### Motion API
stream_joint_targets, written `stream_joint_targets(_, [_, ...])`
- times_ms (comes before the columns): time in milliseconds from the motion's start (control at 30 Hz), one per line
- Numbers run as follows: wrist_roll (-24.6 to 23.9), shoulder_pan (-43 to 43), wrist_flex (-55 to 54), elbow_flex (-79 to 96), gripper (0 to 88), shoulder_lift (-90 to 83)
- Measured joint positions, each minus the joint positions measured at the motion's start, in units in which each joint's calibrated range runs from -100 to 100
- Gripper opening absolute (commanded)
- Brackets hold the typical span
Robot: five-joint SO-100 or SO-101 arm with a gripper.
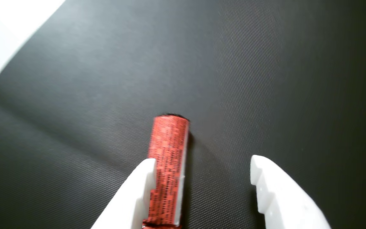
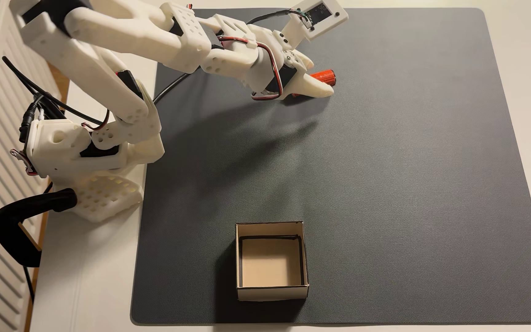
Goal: Pick the red object and place it in the box
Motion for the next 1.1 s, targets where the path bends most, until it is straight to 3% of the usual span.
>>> stream_joint_targets(700, [0.05, -0.59, -11.04, -1.64, 22.1, 14.92])
stream_joint_targets(900, [0.05, 0.0, -11.13, -4.01, 6.6, 16.82])
stream_joint_targets(1100, [0.05, 0.0, -11.13, -4.11, 0.7, 16.9])
